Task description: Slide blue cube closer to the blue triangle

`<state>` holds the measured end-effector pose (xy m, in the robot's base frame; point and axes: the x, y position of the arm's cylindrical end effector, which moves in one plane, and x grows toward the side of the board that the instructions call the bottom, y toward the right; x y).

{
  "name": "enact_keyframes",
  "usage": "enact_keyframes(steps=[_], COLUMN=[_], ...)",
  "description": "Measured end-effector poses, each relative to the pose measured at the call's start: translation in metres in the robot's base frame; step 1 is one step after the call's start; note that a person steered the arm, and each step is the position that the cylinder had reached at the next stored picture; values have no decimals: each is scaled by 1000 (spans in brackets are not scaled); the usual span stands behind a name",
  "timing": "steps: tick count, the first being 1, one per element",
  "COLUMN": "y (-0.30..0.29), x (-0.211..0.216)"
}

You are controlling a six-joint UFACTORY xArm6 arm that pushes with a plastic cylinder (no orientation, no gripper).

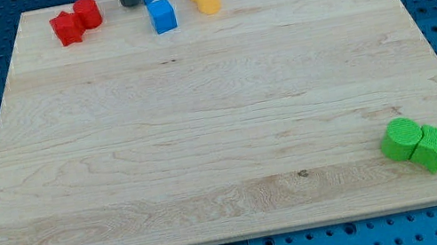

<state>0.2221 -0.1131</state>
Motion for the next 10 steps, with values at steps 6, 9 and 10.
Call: enact_keyframes(steps=[6, 9, 10], y=[49, 51, 47], x=[79, 51, 51])
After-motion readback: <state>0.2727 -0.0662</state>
